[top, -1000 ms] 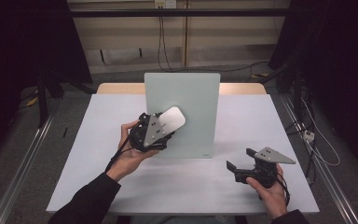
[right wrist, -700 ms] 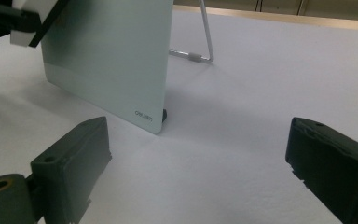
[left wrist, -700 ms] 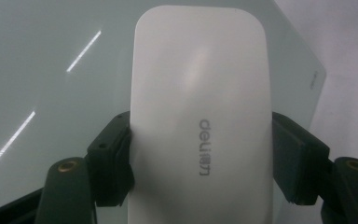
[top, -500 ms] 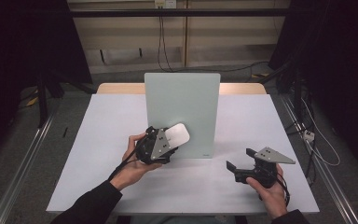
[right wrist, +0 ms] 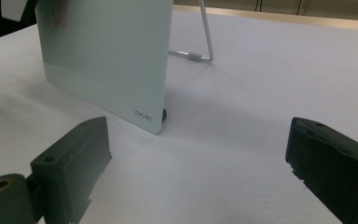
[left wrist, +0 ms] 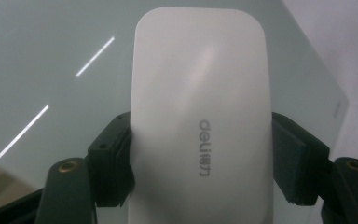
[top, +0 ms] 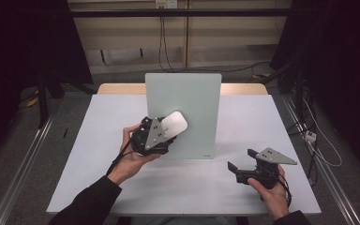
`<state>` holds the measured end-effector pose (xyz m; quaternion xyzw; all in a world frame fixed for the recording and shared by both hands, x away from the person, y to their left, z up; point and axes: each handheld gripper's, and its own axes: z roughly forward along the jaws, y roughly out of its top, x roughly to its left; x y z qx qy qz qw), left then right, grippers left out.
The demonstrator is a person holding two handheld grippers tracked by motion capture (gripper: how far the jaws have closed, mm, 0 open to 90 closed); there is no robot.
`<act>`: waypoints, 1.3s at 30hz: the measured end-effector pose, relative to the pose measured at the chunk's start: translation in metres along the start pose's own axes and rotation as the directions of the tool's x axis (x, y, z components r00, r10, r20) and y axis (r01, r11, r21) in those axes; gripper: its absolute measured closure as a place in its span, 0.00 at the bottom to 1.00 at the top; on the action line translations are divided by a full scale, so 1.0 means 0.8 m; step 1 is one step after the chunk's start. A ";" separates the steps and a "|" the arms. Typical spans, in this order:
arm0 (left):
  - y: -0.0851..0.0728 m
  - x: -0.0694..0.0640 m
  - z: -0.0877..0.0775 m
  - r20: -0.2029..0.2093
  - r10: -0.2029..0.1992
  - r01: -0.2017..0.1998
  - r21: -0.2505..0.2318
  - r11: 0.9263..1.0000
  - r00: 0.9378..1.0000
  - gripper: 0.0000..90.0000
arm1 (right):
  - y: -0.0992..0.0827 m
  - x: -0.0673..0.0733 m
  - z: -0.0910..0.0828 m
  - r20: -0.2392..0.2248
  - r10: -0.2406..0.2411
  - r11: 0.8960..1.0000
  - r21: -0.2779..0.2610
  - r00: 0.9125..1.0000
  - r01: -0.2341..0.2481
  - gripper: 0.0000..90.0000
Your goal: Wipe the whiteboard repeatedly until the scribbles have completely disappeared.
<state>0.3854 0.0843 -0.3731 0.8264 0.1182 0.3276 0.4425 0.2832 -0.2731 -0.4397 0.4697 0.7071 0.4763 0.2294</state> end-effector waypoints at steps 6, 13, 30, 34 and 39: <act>0.008 0.020 -0.008 -0.038 -0.021 0.021 -0.020 1.000 0.999 0.35 | 0.000 0.000 0.000 -0.001 -0.003 1.000 -0.001 1.000 0.003 0.07; 0.011 0.021 -0.009 -0.052 0.005 -0.005 -0.007 1.000 0.999 0.35 | 0.000 0.000 0.001 0.000 -0.003 1.000 -0.001 1.000 0.003 0.07; -0.005 -0.006 0.001 0.022 0.019 -0.020 0.027 0.999 1.000 0.35 | 0.000 0.000 0.001 -0.001 -0.003 1.000 -0.001 1.000 0.003 0.07; 0.006 0.009 -0.003 0.000 -0.002 0.002 0.005 1.000 1.000 0.35 | 0.000 0.000 0.001 0.000 -0.002 1.000 0.000 1.000 0.002 0.07; 0.023 0.029 -0.007 -0.049 -0.009 0.008 -0.014 1.000 0.999 0.35 | 0.000 0.000 0.001 -0.002 -0.003 1.000 -0.001 1.000 0.003 0.07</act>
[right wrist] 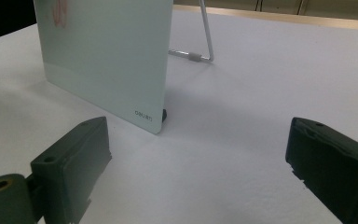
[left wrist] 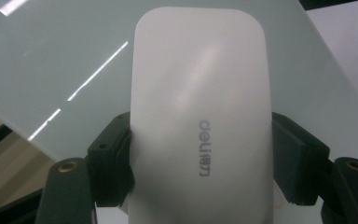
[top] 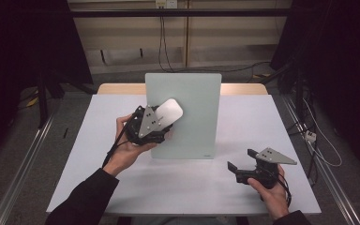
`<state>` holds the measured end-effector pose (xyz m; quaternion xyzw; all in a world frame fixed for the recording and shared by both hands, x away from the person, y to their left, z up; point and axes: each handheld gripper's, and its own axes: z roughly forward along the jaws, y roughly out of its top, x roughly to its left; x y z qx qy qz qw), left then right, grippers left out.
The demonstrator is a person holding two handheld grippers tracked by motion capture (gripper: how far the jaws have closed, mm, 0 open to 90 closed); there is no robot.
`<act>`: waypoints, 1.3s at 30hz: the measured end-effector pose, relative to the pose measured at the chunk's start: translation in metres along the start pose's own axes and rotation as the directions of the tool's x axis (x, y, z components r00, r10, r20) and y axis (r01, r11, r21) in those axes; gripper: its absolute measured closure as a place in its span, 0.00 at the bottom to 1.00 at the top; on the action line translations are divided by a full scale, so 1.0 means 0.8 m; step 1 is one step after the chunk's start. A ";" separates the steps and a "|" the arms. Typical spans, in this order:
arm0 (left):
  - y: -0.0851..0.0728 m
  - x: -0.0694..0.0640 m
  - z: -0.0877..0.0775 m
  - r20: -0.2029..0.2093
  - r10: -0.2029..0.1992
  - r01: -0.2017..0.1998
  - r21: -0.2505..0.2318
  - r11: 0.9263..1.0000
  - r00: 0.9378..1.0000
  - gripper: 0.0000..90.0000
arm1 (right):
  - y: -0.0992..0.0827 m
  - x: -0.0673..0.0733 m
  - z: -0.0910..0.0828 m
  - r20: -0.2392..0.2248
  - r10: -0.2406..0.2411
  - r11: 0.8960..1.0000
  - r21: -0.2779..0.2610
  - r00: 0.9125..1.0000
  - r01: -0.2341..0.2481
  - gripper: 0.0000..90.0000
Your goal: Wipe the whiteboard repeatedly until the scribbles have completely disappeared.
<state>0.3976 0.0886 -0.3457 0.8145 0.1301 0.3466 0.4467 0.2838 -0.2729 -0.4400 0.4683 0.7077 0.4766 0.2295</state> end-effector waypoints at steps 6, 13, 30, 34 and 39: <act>0.005 0.004 0.001 -0.025 0.006 -0.006 -0.020 1.000 1.000 0.35 | 0.000 0.000 0.000 0.000 -0.001 1.000 0.000 1.000 0.001 0.07; -0.010 -0.029 0.011 0.036 0.069 -0.070 0.023 0.997 0.997 0.34 | 0.000 0.000 0.000 0.000 -0.005 1.000 0.000 1.000 0.005 0.07; -0.053 -0.086 0.026 0.162 0.115 -0.129 0.079 0.989 0.980 0.35 | 0.000 0.000 0.000 0.001 -0.002 1.000 0.001 1.000 0.002 0.07; -0.053 -0.088 0.027 0.180 0.120 -0.138 0.087 0.987 0.976 0.35 | 0.000 0.000 0.000 -0.001 -0.003 1.000 -0.001 1.000 0.003 0.07; -0.044 -0.070 0.022 0.154 0.087 -0.097 0.061 0.993 0.984 0.35 | 0.000 0.000 0.000 -0.001 0.000 1.000 0.000 1.000 0.000 0.07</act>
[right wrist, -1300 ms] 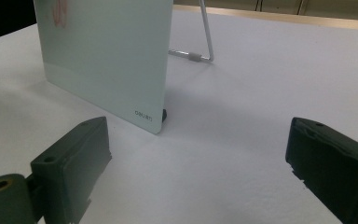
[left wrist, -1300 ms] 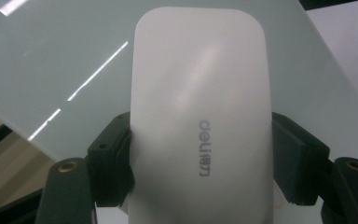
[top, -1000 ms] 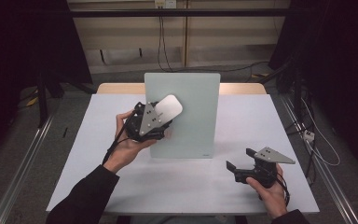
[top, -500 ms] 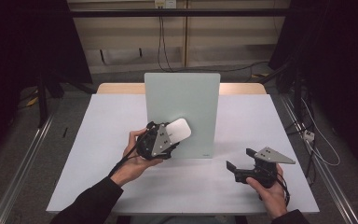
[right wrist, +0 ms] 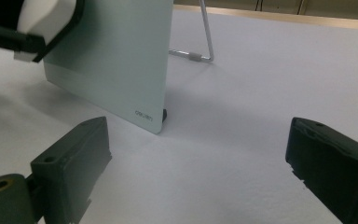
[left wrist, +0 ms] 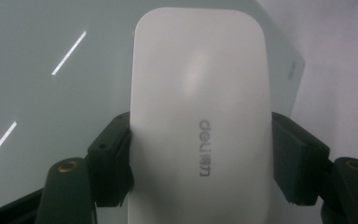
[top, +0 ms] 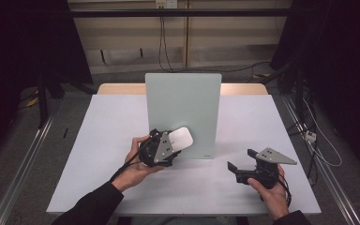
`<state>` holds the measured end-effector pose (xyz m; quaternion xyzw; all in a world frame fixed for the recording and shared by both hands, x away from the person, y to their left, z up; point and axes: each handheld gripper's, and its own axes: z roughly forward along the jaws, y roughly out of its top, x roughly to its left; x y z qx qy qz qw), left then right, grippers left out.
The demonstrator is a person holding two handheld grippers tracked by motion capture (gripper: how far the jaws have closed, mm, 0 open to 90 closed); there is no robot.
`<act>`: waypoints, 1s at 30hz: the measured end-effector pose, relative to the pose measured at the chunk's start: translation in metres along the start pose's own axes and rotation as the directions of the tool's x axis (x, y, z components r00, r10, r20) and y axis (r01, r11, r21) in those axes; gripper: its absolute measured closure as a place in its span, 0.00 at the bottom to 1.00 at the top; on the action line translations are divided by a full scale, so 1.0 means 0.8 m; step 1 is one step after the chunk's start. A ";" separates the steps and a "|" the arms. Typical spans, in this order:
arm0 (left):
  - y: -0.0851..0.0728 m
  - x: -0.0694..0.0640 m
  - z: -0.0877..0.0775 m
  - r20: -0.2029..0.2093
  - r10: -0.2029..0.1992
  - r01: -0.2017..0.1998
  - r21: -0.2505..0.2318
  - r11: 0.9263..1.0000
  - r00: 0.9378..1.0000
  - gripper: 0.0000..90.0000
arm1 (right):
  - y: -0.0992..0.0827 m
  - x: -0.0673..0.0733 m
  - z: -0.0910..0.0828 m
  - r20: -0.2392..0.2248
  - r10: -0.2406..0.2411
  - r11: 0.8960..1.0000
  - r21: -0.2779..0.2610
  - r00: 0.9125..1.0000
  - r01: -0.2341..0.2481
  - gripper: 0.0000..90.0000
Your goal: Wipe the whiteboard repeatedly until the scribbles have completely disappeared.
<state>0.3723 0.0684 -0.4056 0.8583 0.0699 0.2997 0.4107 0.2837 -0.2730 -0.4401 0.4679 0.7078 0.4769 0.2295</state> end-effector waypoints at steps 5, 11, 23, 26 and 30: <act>0.019 0.031 -0.012 -0.039 -0.023 0.022 -0.037 0.999 0.999 0.35 | 0.000 0.000 0.000 0.000 -0.001 1.000 -0.001 1.000 0.001 0.07; 0.028 0.039 -0.013 -0.082 -0.033 0.027 -0.072 0.997 0.996 0.35 | 0.000 0.000 0.000 -0.002 0.000 1.000 -0.001 1.000 0.000 0.07; -0.005 -0.017 0.011 0.026 0.051 -0.052 0.010 0.999 0.998 0.34 | 0.000 0.000 0.000 -0.001 -0.001 1.000 0.000 1.000 0.001 0.07; -0.006 -0.020 0.014 0.040 0.044 -0.045 0.015 0.999 0.998 0.34 | 0.000 0.000 0.000 -0.002 -0.002 1.000 0.000 1.000 0.002 0.07; -0.010 -0.031 0.020 0.063 0.060 -0.062 0.032 0.998 0.996 0.34 | 0.000 0.000 0.000 -0.001 0.001 1.000 0.000 1.000 -0.001 0.07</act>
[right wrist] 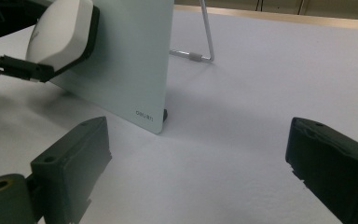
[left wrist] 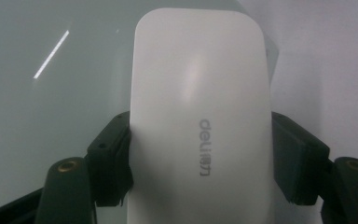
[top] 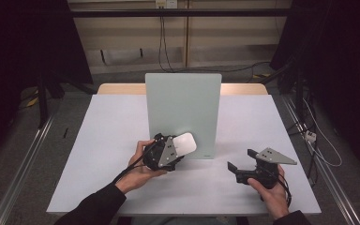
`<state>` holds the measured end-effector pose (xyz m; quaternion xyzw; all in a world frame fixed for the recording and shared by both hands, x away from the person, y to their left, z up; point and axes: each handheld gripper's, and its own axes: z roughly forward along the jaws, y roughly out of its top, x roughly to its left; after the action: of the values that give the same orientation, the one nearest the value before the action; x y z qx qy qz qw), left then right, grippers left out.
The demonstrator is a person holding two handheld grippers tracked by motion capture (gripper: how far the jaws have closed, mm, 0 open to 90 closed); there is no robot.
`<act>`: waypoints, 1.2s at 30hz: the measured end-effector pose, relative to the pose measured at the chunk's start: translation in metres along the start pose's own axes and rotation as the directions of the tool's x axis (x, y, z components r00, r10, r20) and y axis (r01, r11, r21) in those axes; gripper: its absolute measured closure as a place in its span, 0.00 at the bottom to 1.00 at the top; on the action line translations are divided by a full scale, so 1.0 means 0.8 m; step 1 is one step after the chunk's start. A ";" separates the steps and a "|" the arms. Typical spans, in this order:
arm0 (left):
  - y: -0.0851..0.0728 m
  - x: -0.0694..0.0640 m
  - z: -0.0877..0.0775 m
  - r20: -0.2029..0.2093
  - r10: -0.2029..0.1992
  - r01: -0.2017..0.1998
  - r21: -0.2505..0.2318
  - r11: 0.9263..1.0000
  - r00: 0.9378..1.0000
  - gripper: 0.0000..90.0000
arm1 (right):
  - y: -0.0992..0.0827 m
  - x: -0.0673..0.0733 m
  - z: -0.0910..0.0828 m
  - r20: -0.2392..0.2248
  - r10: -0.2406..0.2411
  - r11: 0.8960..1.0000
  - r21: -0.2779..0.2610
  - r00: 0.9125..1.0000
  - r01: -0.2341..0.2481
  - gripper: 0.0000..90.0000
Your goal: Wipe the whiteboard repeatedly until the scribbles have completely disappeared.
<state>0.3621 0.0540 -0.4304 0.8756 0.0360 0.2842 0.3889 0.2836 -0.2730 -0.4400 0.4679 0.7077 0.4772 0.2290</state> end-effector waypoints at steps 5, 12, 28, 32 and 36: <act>-0.002 -0.008 0.006 0.029 0.001 -0.001 0.013 1.000 1.000 0.35 | 0.000 -0.001 0.000 0.002 0.005 1.000 -0.003 1.000 -0.005 0.07; 0.005 0.021 -0.013 -0.025 -0.051 0.050 -0.040 0.998 0.998 0.35 | 0.000 0.000 0.000 0.002 0.004 1.000 -0.001 1.000 -0.004 0.07; 0.021 0.082 -0.046 -0.079 -0.203 0.188 -0.166 0.968 0.976 0.35 | 0.000 0.000 0.000 0.000 0.001 1.000 0.000 1.000 -0.001 0.07; 0.020 0.080 -0.046 -0.089 -0.196 0.180 -0.159 0.971 0.977 0.35 | 0.000 0.000 0.000 0.000 -0.001 1.000 0.000 1.000 0.001 0.07; 0.017 0.071 -0.042 -0.080 -0.176 0.164 -0.136 0.977 0.981 0.35 | 0.000 0.000 0.000 0.000 -0.001 1.000 0.000 1.000 0.001 0.07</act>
<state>0.3895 0.0830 -0.3764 0.8284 0.1102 0.2915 0.4654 0.2837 -0.2731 -0.4401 0.4675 0.7079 0.4773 0.2291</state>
